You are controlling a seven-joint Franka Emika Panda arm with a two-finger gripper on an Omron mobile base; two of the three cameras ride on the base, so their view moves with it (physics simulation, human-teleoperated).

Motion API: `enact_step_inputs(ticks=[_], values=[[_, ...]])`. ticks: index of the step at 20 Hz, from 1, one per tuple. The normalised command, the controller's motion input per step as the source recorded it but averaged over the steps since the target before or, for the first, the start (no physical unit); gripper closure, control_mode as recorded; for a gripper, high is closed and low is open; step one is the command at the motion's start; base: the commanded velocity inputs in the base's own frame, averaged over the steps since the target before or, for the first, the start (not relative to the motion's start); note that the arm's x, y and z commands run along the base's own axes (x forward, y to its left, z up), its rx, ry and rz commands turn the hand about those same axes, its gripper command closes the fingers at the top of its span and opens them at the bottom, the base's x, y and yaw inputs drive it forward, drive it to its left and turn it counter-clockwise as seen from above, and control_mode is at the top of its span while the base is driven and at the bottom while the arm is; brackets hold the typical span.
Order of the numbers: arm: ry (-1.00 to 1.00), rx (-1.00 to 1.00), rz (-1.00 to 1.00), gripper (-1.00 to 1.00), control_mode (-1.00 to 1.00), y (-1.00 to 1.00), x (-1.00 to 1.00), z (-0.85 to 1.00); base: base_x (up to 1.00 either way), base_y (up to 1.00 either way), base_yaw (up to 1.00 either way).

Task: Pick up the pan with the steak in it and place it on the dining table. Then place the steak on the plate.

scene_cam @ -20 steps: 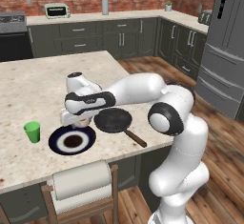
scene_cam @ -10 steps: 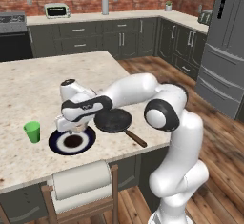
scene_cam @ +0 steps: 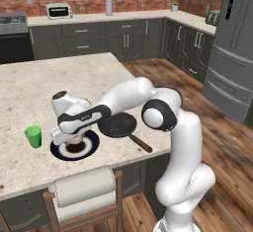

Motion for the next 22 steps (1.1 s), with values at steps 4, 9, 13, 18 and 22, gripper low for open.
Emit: enact_step_inputs(ticks=[4, 9, 13, 18, 22], values=[[-0.05, -0.05, 0.00, 1.00, -1.00, 0.05, 0.05, -0.28, 0.00, 0.00, 0.00], [-0.04, -0.04, 0.00, 1.00, -1.00, 0.01, 0.06, -0.26, 0.00, 0.00, 0.00], [-0.01, 0.00, 0.00, 1.00, -1.00, 0.00, 0.00, -0.10, 0.00, 0.00, 0.00], [0.00, 0.01, 0.00, -1.00, -1.00, 0.00, 0.00, 0.05, 0.00, 0.00, 0.00], [0.00, 0.06, -0.03, -1.00, -1.00, -0.05, 0.00, 0.38, 0.00, 0.00, 0.00]])
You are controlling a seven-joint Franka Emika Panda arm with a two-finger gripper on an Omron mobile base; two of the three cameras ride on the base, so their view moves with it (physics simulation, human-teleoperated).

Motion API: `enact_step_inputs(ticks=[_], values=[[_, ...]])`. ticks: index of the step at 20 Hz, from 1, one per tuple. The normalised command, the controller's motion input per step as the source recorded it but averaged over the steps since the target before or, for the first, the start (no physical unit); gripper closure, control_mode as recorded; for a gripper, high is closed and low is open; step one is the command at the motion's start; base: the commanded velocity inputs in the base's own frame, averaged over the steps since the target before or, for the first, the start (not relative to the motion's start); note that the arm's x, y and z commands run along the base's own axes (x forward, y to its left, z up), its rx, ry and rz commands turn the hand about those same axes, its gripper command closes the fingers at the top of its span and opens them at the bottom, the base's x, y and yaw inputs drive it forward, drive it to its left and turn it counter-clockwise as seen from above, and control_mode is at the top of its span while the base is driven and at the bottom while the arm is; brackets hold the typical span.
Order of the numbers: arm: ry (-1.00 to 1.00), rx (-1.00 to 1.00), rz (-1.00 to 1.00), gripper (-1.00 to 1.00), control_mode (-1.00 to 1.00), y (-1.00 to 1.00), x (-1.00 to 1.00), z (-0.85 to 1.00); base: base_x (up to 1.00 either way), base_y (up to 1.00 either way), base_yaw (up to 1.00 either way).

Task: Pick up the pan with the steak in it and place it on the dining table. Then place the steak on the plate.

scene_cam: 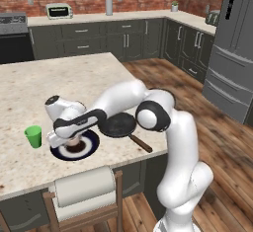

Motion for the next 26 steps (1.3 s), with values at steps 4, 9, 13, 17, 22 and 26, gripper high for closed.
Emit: enact_step_inputs(ticks=[4, 9, 13, 17, 22, 26], values=[[0.02, 0.05, -0.07, -1.00, -1.00, -0.19, -0.02, 0.41, 0.00, 0.00, 0.00], [0.05, 0.04, -0.10, -1.00, -1.00, -0.35, -0.23, 0.27, 0.00, 0.00, 0.00], [0.02, 0.02, -0.08, -1.00, -1.00, -0.18, -0.13, 0.32, 0.00, 0.00, 0.00], [0.00, 0.08, -0.10, -1.00, -1.00, -0.38, -0.49, 0.73, 0.00, 0.00, 0.00], [-0.16, 0.11, -0.09, -1.00, -1.00, -0.49, -0.53, 0.58, 0.00, 0.00, 0.00], [-0.23, 0.11, -0.05, -1.00, -1.00, -0.36, -0.58, 0.65, 0.00, 0.00, 0.00]])
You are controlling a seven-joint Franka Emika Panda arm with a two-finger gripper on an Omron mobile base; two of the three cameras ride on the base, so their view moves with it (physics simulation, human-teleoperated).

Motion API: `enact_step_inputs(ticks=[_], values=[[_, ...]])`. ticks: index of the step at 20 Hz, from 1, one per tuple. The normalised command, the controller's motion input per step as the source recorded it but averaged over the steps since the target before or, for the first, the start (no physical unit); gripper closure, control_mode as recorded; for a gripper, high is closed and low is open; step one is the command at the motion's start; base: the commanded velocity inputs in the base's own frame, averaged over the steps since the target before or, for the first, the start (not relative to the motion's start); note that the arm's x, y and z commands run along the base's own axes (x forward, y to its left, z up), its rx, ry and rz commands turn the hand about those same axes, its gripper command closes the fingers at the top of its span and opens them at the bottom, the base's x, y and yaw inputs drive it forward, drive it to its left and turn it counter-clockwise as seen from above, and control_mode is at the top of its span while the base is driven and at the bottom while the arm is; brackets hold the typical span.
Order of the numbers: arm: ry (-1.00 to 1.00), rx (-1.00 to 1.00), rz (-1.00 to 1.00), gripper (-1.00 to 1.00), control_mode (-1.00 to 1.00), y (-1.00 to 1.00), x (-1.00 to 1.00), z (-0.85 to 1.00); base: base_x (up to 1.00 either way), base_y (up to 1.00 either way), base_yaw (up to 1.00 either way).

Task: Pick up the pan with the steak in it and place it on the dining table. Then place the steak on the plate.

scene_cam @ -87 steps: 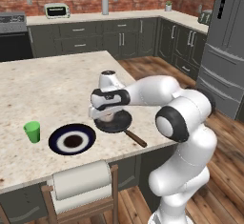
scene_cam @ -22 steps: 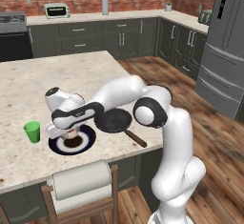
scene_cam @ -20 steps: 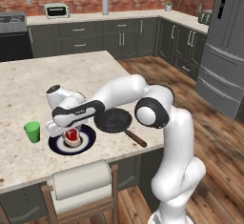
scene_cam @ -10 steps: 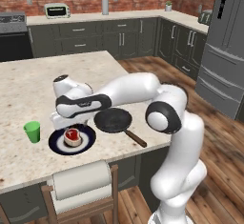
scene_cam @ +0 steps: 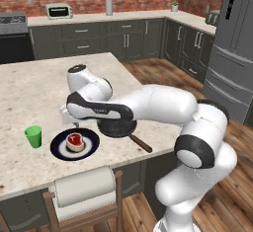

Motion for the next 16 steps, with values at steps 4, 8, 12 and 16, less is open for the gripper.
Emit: enact_step_inputs(ticks=[4, 8, 12, 16], values=[[-0.32, 0.16, 0.00, -1.00, -1.00, -0.55, -0.65, 0.36, 0.00, 0.00, 0.00], [-0.37, 0.16, 0.00, -1.00, -1.00, -0.51, -0.56, 0.21, 0.00, 0.00, 0.00], [-0.14, 0.07, -0.05, -1.00, -1.00, -0.30, -0.31, 0.06, 0.00, 0.00, 0.00], [-0.21, 0.10, 0.02, -1.00, -1.00, -0.21, -0.77, 0.00, 0.00, 0.00, 0.00]])
